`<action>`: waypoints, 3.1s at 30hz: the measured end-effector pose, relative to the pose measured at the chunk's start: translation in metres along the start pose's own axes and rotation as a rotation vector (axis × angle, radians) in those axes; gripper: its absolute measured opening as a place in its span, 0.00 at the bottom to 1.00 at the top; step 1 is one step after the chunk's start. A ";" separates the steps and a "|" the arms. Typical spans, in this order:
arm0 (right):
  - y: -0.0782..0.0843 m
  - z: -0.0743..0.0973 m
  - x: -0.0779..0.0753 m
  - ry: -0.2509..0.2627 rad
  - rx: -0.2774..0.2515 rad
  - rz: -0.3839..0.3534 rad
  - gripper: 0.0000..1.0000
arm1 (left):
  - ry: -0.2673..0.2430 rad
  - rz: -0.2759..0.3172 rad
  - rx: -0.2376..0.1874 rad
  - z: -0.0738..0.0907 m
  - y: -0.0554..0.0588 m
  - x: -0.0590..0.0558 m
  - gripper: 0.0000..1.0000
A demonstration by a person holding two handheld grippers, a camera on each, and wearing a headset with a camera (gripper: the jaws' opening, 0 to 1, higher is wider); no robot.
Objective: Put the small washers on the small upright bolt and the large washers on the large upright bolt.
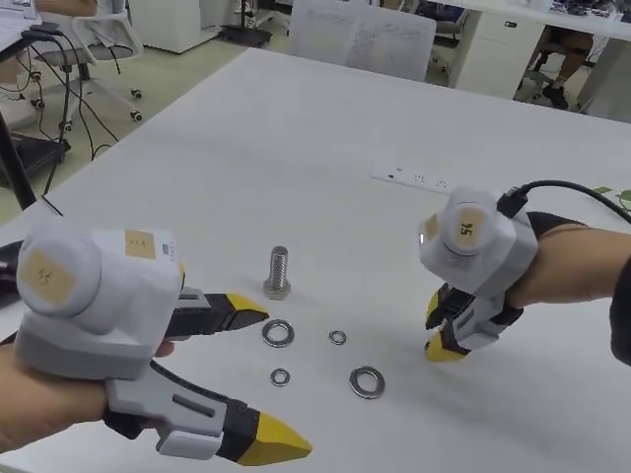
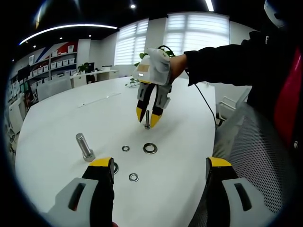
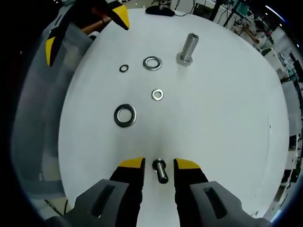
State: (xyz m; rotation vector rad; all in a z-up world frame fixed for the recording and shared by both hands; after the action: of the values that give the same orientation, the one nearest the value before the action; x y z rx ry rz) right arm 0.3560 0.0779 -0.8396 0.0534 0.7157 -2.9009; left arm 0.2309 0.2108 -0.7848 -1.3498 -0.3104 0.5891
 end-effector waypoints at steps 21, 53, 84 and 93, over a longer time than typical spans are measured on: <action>-0.054 0.006 -0.001 0.021 -0.058 0.098 0.28 | -0.004 -0.008 -0.010 0.002 -0.003 0.000 0.79; -0.080 -0.058 0.002 -0.084 -0.015 0.162 0.25 | -0.050 -0.011 -0.027 0.011 -0.007 0.004 0.79; -0.074 -0.062 0.001 -0.089 -0.021 0.087 0.15 | -0.050 -0.006 -0.033 0.011 -0.007 0.004 0.79; -0.074 -0.062 0.002 -0.079 -0.008 0.093 0.14 | -0.049 -0.007 -0.035 0.011 -0.008 0.004 0.78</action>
State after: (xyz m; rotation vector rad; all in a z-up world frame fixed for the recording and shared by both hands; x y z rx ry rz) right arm 0.3425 0.1711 -0.8611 -0.0287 0.6929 -2.7944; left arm 0.2301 0.2214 -0.7756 -1.3687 -0.3662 0.6144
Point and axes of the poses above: the centre of the closed fingertips' face, and the gripper's own axes: z roughly backward along the fingers, x roughly to its left, y roughly out of its underside, the point moved 2 cm from there along z, roughly backward along the fingers, and after that the axes turned 15 degrees about -x, right-handed, at the moved point
